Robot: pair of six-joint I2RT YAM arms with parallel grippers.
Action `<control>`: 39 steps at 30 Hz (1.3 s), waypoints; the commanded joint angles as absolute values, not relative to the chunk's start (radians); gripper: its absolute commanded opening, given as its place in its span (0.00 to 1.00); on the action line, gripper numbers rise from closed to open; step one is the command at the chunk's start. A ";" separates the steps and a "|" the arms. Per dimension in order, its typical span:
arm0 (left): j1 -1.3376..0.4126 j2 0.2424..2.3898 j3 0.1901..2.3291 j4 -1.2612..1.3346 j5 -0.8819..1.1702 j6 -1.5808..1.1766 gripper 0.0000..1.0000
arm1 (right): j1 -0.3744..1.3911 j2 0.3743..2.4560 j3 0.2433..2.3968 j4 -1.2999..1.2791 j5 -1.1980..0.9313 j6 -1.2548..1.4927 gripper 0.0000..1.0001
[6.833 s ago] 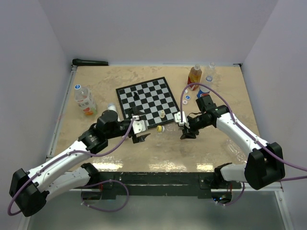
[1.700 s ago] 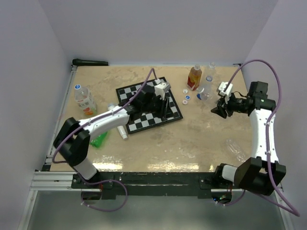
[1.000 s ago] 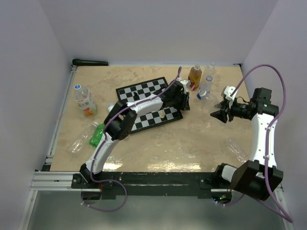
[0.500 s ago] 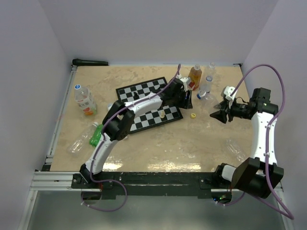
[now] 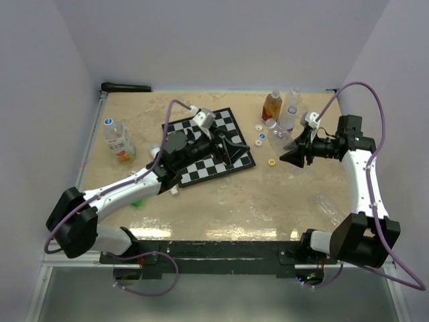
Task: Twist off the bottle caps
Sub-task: Place the plastic bottle at the center of the board.
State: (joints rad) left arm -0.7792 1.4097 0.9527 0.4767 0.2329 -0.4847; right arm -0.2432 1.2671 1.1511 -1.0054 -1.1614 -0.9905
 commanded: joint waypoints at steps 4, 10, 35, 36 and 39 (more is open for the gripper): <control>-0.799 1.433 0.735 1.130 0.377 -0.666 1.00 | -0.184 1.293 1.133 -0.699 -1.463 -0.571 0.01; -0.834 1.572 0.842 1.221 0.365 -0.698 1.00 | -0.135 1.356 1.167 -0.901 -1.509 -0.775 0.01; -0.830 1.583 0.947 0.991 0.457 -0.445 0.09 | -0.049 1.184 1.029 -0.601 -1.344 -0.567 0.80; -0.827 1.557 0.946 0.929 0.453 -0.390 0.09 | -0.049 1.193 1.063 -0.715 -1.300 -0.671 0.85; -0.822 1.494 0.954 0.691 0.425 -0.212 0.09 | -0.049 1.259 1.195 -1.112 -1.195 -1.115 0.98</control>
